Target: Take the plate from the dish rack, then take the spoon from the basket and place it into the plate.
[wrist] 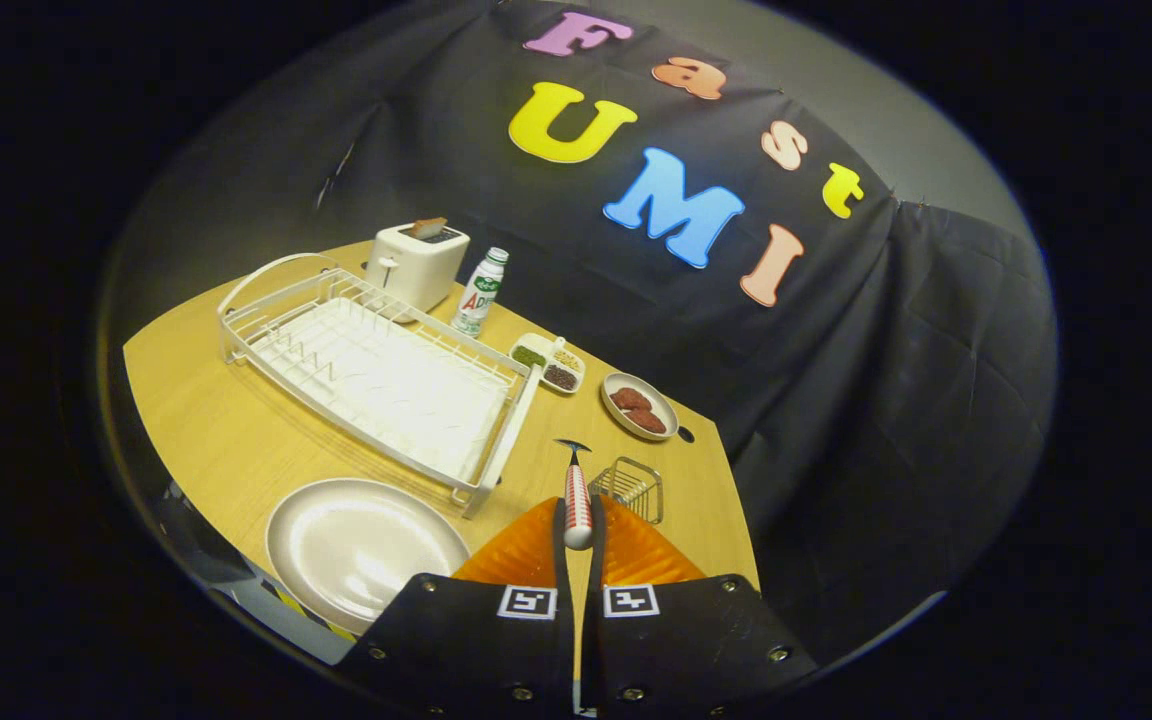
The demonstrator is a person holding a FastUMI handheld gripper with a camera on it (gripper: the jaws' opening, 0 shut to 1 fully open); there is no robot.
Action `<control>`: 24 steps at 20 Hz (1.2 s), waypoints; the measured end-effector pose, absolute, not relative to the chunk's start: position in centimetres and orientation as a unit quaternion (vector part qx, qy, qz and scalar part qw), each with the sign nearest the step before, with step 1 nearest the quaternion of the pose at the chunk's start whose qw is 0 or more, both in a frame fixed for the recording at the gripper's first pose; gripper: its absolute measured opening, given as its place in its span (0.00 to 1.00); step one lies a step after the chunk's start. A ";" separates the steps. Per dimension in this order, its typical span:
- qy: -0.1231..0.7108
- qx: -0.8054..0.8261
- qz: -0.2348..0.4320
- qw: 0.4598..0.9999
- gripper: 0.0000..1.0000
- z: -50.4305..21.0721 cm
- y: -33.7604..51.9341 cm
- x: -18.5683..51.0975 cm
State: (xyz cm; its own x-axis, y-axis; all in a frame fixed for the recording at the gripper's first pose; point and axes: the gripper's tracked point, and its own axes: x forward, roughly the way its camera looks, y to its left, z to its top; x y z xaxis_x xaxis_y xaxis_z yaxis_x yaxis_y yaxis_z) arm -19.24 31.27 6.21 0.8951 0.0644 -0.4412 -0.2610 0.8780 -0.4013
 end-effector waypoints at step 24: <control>0.271 -0.234 0.231 0.905 0.03 -2.0 39.2 -26.8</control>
State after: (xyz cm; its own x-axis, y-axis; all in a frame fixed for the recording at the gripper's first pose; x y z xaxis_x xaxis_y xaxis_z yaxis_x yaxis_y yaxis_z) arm -26.82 39.24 -1.99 0.7462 0.2906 -0.5990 -0.5445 0.7841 -0.2978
